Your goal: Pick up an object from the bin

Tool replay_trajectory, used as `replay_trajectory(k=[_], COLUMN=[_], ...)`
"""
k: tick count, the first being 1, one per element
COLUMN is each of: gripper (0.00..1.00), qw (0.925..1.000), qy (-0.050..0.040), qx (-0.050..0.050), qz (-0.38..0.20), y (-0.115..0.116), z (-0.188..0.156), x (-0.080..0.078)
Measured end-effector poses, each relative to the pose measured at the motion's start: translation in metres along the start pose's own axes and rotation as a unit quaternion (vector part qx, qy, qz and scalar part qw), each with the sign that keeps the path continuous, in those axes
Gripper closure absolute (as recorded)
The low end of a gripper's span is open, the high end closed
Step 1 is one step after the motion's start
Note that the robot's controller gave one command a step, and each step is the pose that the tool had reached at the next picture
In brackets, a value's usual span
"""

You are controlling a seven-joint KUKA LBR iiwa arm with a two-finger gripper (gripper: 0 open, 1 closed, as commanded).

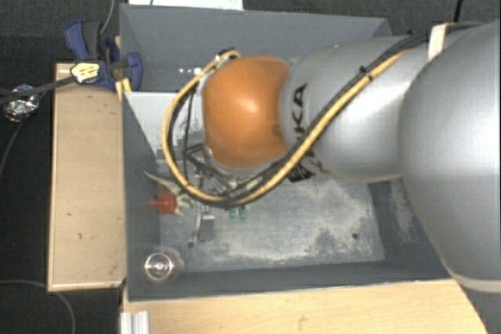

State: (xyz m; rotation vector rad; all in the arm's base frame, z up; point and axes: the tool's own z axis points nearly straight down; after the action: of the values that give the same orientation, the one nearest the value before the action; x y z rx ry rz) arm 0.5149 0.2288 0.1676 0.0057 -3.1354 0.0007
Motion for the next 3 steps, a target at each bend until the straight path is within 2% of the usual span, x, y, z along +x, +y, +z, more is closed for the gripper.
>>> replay_trajectory(k=[1, 2, 3], gripper=[0.00, 0.00, 0.00], qw=[1.0000, 1.0000, 0.9988], qy=[-0.0039, -0.0062, -0.0038], qx=[-0.001, -0.003, 0.000], qz=[0.003, 0.005, 0.049], y=[-0.001, -0.014, -0.004], z=[-0.005, 0.036, 0.071], x=[-0.002, -0.023, -0.033])
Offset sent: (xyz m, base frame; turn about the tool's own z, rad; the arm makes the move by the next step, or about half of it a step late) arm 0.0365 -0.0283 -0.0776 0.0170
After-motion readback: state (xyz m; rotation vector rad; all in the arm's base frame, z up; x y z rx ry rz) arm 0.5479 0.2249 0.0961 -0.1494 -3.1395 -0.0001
